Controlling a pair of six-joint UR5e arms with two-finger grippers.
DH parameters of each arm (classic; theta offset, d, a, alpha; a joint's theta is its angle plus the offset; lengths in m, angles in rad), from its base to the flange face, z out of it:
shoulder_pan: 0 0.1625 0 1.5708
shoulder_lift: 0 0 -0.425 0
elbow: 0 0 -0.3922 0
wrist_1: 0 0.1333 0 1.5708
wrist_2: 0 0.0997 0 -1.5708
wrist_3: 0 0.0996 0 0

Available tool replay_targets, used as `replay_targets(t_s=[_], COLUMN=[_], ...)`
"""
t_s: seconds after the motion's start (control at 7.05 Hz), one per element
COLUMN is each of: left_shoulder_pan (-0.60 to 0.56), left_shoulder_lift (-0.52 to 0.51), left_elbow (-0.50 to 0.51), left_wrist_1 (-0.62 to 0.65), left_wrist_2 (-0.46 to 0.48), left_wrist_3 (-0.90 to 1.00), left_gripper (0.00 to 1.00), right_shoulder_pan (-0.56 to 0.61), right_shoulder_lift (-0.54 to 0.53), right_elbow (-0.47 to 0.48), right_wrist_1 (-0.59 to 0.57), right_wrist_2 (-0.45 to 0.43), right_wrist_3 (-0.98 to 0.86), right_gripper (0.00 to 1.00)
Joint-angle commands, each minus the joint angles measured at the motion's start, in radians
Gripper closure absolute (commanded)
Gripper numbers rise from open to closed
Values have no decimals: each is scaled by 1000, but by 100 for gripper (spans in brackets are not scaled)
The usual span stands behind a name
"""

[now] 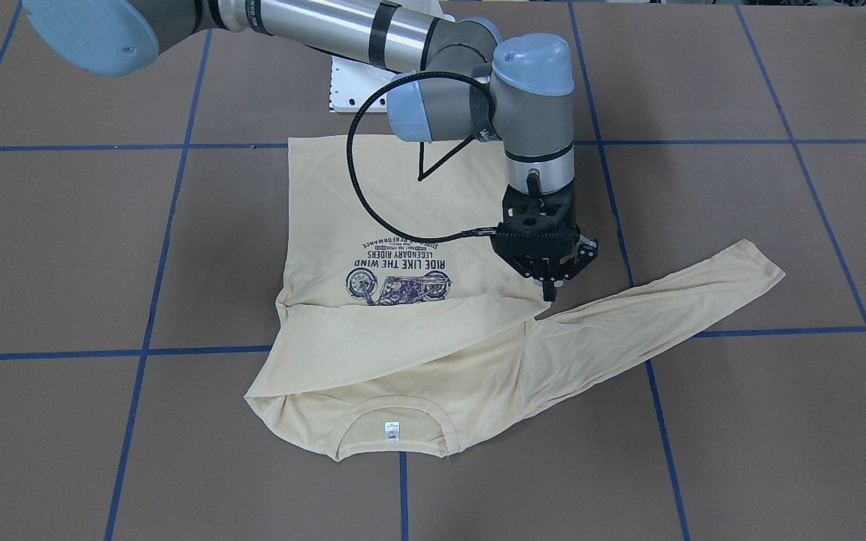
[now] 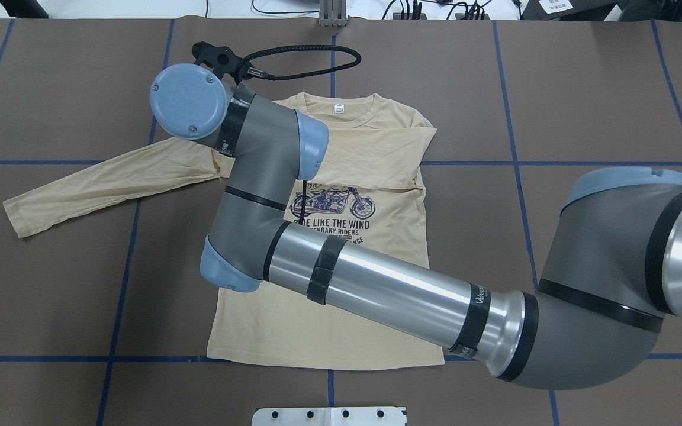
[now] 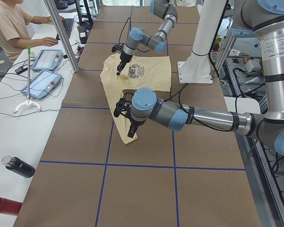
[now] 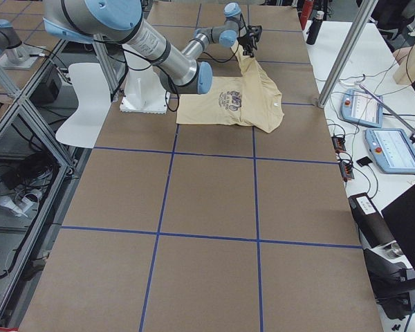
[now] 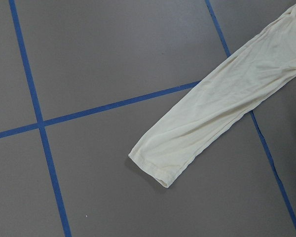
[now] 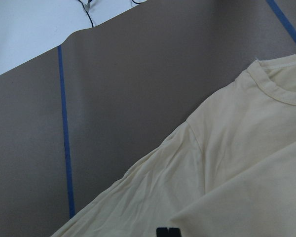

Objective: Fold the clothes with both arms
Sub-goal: 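Carry the grasped sleeve across the shirt body toward the collar, then release the sleeve and move the right gripper to the shirt's side edge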

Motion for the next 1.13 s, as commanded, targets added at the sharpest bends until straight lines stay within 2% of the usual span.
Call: replay_targets(t_s=[0.0, 0.14, 0.43, 0.71, 0.85, 0.99], left_shoulder_pan=[0, 0, 2, 2, 3, 12], left_shoulder_lift=[1, 3, 4, 4, 4, 4], left_elbow=[-1, 0, 0, -1, -1, -1], left_wrist_1=[0, 0, 0, 0, 2, 0], left_wrist_2=[0, 0, 0, 0, 0, 0], left_wrist_3=[-1, 0, 0, 0, -4, -6], left_gripper=[0, 0, 0, 0, 0, 0], right_shoulder_pan=[-1, 0, 6, 14, 16, 16], right_shoulder_lift=[39, 42, 49, 65, 75, 91], right_elbow=[-78, -92, -163, -170, -196, -212], right_wrist_1=[81, 84, 183, 185, 183, 183], right_wrist_2=[-2, -3, -49, -56, -56, -56], right_wrist_3=[1, -1, 1, 4, 7, 8], right_gripper=[100, 100, 100, 99, 27, 1])
